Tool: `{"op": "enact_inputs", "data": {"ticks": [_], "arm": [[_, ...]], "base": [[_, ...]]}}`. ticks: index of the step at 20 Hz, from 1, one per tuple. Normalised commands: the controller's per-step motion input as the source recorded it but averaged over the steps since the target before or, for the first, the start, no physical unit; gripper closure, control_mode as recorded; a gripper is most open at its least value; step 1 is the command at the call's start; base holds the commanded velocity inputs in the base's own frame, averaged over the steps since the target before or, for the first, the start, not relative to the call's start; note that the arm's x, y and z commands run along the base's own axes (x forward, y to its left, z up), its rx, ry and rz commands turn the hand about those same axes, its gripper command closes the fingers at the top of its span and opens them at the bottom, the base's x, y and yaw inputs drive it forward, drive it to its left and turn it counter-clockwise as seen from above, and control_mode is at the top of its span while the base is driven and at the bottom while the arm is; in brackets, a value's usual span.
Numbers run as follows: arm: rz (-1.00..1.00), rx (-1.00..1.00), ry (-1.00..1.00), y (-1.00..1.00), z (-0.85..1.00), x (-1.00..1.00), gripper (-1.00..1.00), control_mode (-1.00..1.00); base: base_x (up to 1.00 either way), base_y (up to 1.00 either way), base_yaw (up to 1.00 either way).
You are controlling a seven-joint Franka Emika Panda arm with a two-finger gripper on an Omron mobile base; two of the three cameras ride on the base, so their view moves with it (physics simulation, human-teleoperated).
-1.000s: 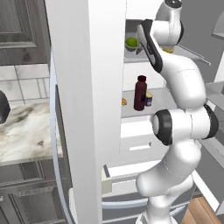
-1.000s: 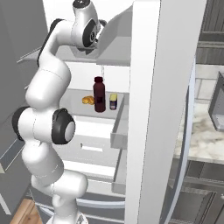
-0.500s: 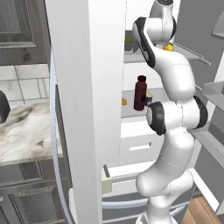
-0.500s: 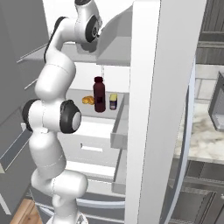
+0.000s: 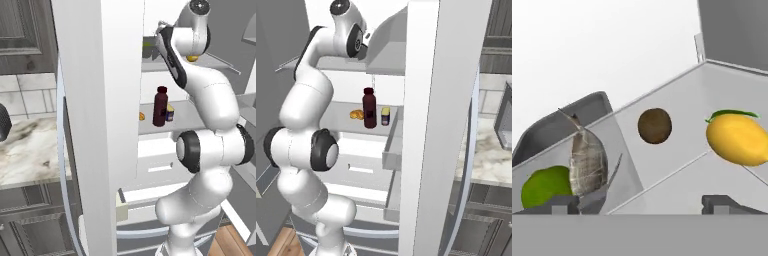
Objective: Place the tupperware on the top shelf of the fridge. Make space for the tupperware among the existing items by rearranging them on the shelves if needed. Close the fridge door when finished.
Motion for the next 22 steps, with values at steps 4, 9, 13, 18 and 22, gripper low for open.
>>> {"op": "enact_inputs", "data": {"ticks": [4,9,13,18,22], "arm": [[0.00,0.00,-0.59,0.03,-0.19,-1.00,-1.00,-1.00],[0.00,0.00,-0.15,0.09,-0.17,-1.00,-1.00,-1.00],[0.02,0.00,0.12,0.00,-0.51,-1.00,-1.00,-1.00],[0.02,0.00,0.31,0.00,-0.67,-1.00,-1.00,-1.00],[0.05,0.00,0.54,0.00,-0.27,-1.00,-1.00,-1.00]], "base": [[0.00,0.00,0.00],[0.00,0.00,0.00],[0.00,0.00,0.00],[0.00,0.00,0.00],[0.00,0.00,0.00]]}}
